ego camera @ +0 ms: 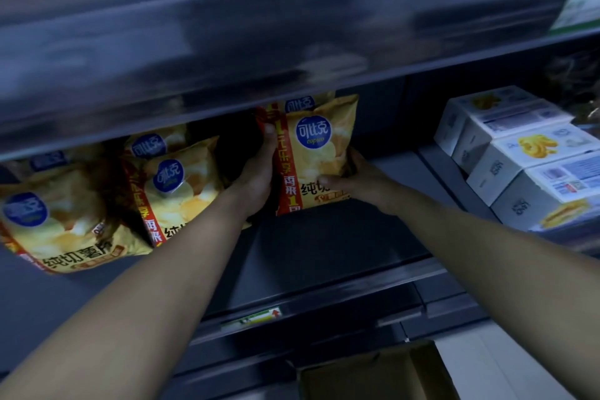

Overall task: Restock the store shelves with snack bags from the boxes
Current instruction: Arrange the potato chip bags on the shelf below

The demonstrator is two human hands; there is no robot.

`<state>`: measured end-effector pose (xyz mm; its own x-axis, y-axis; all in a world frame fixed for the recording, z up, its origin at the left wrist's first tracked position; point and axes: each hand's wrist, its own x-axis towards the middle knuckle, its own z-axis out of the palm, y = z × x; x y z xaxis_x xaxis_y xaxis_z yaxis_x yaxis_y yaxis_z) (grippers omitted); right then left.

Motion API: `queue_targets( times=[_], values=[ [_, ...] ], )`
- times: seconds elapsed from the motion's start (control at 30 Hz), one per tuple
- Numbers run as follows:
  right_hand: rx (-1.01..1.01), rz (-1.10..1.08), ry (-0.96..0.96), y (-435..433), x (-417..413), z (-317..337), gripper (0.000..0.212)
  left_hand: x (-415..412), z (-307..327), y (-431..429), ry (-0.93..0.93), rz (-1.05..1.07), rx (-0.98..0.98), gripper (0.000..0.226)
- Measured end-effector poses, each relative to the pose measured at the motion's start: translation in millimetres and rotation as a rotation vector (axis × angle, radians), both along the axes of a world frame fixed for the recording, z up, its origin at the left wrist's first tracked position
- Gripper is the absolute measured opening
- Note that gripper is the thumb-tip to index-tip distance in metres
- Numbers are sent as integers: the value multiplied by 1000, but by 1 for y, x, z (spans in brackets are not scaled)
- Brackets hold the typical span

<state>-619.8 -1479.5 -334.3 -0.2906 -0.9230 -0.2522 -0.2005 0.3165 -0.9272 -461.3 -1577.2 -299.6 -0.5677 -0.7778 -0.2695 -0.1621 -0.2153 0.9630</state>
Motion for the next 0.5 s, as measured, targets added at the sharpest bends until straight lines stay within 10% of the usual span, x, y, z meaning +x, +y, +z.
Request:
queue_targets(
  times=[0.23, 0.37, 0.5],
  values=[
    [8, -156, 71, 19, 18, 10, 92, 16, 12, 22, -141, 50, -58, 64],
    [-170, -411, 357, 33, 44, 23, 37, 41, 28, 34, -250, 194, -361, 43],
    [-283, -269, 369, 20, 93, 42, 31, 84, 42, 28, -325, 508, -586, 36]
  ],
)
